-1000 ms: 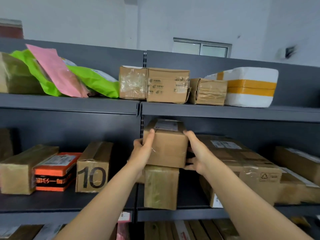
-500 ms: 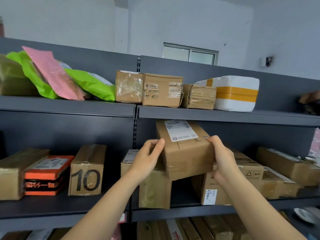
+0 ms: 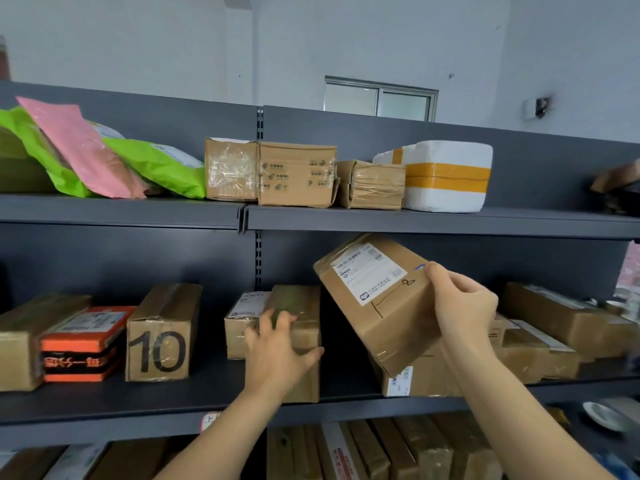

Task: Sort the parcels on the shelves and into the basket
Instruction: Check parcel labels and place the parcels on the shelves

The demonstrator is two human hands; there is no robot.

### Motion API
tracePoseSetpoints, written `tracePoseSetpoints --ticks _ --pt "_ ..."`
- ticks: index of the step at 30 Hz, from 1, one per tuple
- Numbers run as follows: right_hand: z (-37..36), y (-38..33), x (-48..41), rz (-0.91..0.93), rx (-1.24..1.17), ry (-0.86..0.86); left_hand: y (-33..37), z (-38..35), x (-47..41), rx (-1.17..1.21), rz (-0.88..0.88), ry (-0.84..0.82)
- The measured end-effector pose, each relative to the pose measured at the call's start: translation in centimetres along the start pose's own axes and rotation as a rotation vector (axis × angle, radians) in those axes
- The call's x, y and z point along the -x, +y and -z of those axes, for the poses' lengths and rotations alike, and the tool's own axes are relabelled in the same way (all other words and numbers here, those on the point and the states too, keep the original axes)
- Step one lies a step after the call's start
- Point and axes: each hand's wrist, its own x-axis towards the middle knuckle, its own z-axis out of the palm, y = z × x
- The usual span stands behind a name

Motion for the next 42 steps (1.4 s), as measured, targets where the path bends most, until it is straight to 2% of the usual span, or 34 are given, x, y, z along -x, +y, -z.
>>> tracePoseSetpoints --ticks 9,23,25,27,29,30,32,34,36,38,40,42 --pt "-1.7 1.1 0.4 0.101 0.148 -0.012 -2.8 0.8 0.3 0.089 0.009 0.161" --pt "-6.7 5.9 2.6 0.176 0.301 -0.059 -6.3 2.8 -0.5 0.140 0.032 0.212" --pt "-7.3 7.3 3.0 0.143 0.317 -0.058 -6.5 2.9 -0.6 0.165 0.054 0.214" --pt "-7.7 9.2 3.5 -0.003 0.364 -0.125 -6.7 3.0 -0.8 0.161 0.052 0.208" --pt "-7.4 11.1 4.1 -0.102 0.473 -0.197 -6.7 3.0 -0.9 0.133 0.026 0.194" --pt "-7.1 11.9 4.4 -0.095 0.545 -0.213 -6.6 2.9 -0.8 0.119 0.005 0.190" --pt "-6.4 12.7 5.1 0.025 0.675 -0.196 -6.4 2.7 -0.6 0.094 -0.028 0.193" --pt "-6.0 12.8 5.7 0.287 0.802 -0.199 -6.2 2.5 -0.6 0.078 -0.051 0.205" --pt "-5.9 13.2 5.9 0.585 0.993 -0.352 -6.2 2.4 -0.8 0.086 -0.054 0.220" --pt "-6.1 13.9 5.7 0.766 1.208 -0.544 -6.3 2.4 -1.0 0.122 -0.031 0.237" --pt "-6.1 14.4 5.3 0.770 1.322 -0.593 -6.6 2.7 -1.1 0.228 0.029 0.264" --pt "-5.9 14.5 4.5 0.707 1.347 -0.555 -6.6 3.0 -1.0 0.389 0.106 0.289"
